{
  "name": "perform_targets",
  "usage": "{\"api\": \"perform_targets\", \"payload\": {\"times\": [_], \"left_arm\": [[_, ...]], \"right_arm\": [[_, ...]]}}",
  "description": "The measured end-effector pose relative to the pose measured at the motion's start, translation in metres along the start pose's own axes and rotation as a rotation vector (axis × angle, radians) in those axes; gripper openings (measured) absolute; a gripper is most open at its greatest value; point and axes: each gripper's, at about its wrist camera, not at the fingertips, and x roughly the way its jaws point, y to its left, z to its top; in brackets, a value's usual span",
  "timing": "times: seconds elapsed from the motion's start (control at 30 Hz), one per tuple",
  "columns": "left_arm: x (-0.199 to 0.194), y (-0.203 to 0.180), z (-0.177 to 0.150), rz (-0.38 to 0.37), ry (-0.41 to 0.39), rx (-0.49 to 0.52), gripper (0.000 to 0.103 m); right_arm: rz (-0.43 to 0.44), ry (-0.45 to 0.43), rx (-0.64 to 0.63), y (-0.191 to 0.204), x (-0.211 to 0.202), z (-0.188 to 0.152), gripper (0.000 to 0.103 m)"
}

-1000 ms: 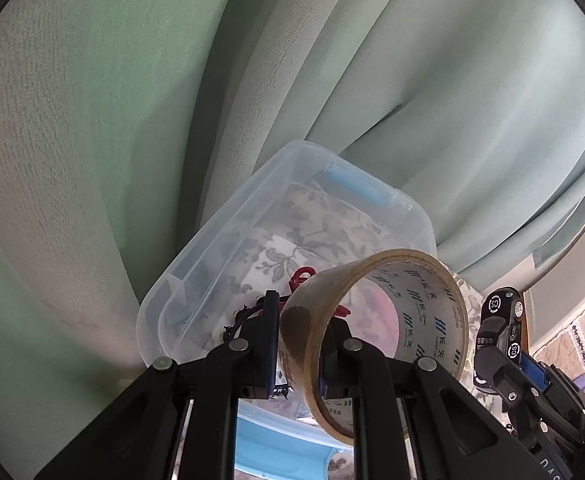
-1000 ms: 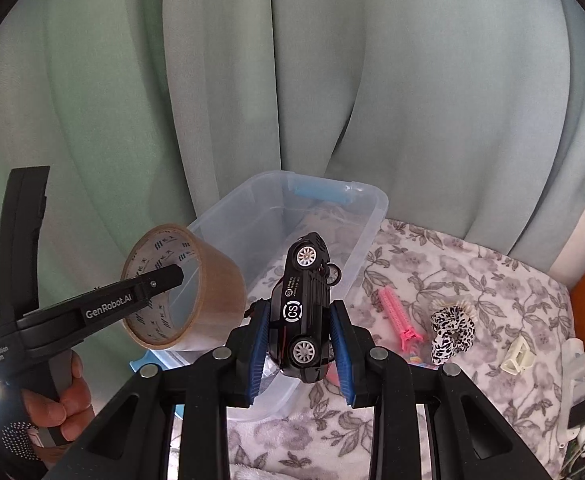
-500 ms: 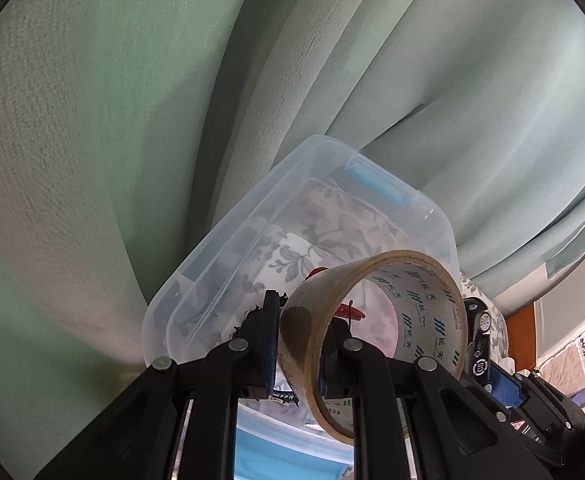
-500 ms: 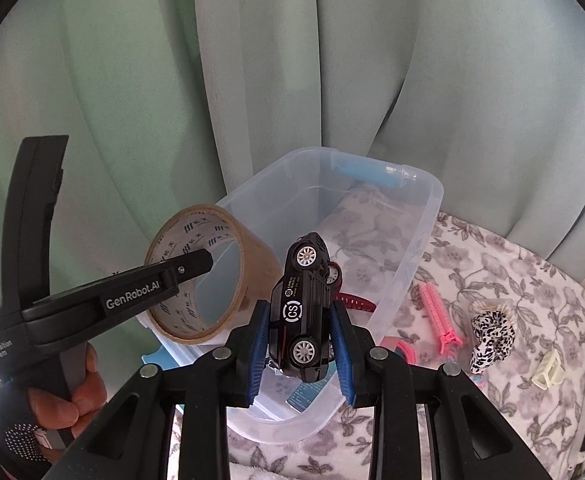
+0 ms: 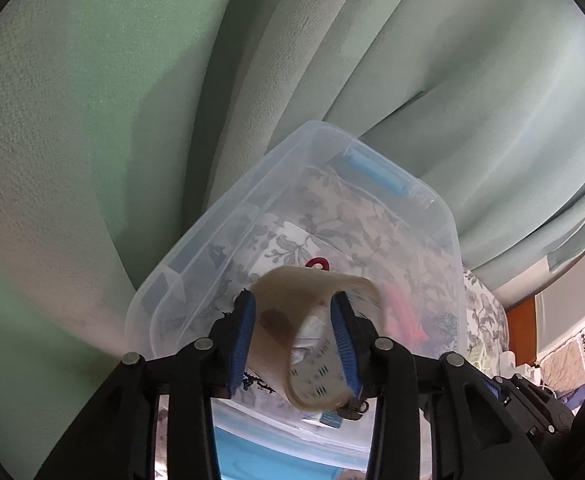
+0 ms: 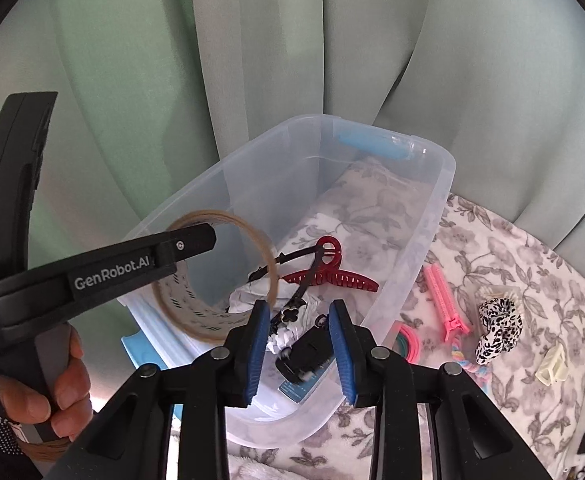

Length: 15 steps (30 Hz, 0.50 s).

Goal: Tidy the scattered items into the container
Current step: 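Open the left tool to drop the tape roll in while the right tool drops the car in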

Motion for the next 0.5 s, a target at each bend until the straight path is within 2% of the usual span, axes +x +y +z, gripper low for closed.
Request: {"api": "perform_targets", "payload": {"times": [0.1, 0.33, 0.5], "left_arm": [[-0.004, -0.006, 0.001, -0.013, -0.016, 0.016, 0.049], [-0.011, -0.013, 0.000, -0.015, -0.019, 0.029, 0.051], [-0.022, -0.021, -0.002, -0.028, -0.037, 0.041, 0.058]], "right_arm": [[0.002, -0.004, -0.005, 0.001, -0.002, -0.002, 0.038], [0.005, -0.024, 0.002, 0.001, -0.011, -0.006, 0.040], [-0.018, -0.039, 0.043, -0.008, -0.023, -0.010, 0.044]]}}
